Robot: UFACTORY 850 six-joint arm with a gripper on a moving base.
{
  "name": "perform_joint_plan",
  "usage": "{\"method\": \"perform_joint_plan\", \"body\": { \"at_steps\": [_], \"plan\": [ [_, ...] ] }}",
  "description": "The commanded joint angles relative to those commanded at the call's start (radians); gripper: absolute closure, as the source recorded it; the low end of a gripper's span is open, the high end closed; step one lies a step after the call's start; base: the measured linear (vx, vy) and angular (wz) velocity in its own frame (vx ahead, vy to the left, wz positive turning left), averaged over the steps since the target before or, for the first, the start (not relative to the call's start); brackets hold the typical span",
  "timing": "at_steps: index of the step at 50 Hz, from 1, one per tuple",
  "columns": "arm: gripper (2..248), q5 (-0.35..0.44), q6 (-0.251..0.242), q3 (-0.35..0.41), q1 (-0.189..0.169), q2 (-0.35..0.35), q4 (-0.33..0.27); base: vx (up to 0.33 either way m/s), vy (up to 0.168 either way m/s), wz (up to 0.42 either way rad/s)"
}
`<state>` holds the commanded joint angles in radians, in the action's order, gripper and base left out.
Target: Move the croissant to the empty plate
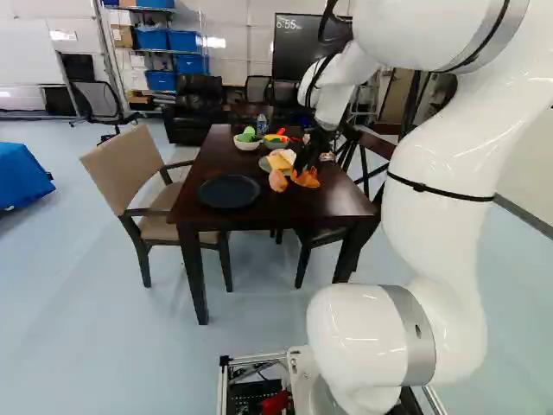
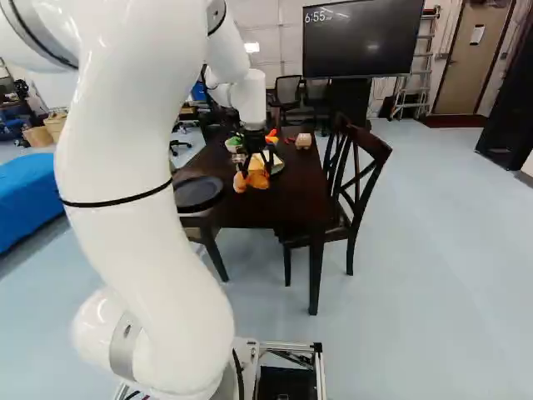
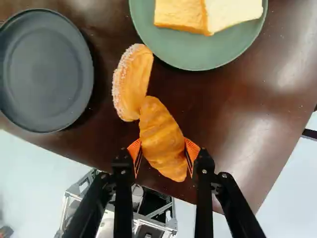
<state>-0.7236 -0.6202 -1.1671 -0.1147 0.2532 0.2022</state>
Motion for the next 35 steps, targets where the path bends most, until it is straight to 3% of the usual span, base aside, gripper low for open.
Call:
{"method": "perform_joint_plan", "body": {
  "at_steps": [22, 35],
  "plan": [
    [121, -0.060, 0.000, 0.006, 0.082, -0.065, 0.062, 0.000, 0.000, 0.000],
    [121, -0.067, 0.000, -0.025, 0.130, -0.039, 0.067, 0.000, 0.000, 0.000]
  ]
}}
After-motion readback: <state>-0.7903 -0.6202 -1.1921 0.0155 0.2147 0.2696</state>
